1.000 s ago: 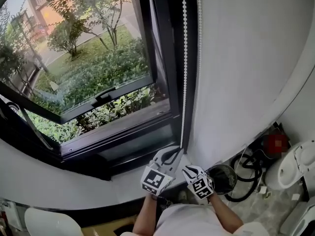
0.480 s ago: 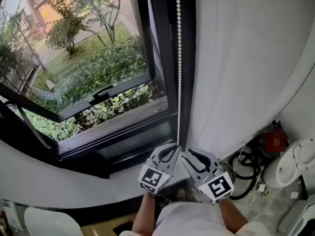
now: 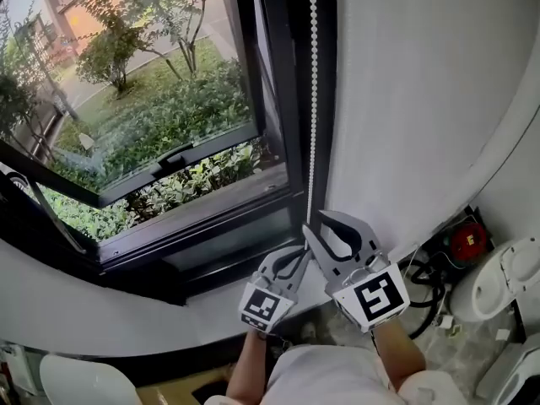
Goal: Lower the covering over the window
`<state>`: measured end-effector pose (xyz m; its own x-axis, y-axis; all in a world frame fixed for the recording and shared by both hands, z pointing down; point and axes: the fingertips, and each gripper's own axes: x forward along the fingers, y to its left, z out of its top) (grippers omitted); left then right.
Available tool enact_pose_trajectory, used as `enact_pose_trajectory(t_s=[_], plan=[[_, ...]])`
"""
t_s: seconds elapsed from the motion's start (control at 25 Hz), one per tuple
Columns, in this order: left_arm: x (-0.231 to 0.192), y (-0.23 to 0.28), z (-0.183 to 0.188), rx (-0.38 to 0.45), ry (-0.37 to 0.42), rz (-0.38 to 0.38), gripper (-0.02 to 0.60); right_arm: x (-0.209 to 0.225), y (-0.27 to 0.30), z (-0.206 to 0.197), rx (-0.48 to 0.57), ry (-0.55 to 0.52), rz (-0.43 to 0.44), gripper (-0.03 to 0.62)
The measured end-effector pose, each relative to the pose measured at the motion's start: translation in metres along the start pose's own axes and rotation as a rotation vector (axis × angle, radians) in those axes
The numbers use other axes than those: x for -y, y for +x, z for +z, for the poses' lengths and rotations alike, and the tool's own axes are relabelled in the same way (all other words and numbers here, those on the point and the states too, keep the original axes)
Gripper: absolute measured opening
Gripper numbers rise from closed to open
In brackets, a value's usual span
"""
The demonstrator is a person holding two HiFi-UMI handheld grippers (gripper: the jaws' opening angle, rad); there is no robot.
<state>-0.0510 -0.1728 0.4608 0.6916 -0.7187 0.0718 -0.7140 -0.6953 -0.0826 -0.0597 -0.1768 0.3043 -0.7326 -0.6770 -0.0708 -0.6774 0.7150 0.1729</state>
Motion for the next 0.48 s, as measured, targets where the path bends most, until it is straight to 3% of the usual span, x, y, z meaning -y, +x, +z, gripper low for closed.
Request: enact_pose_trajectory(t_s=[0.24,0.48], plan=[[0.002,0.0,0.0,0.001,0.004,-0.001,0.014,-0.001,0.009,0.01,0.012,0.005,0.027,0.029],[0.008,0.001,-0.023,-0.055,0.002,-0.01,0.014,-0.008,0.007,-0.014,-0.043,0.025,0.061,0.026]])
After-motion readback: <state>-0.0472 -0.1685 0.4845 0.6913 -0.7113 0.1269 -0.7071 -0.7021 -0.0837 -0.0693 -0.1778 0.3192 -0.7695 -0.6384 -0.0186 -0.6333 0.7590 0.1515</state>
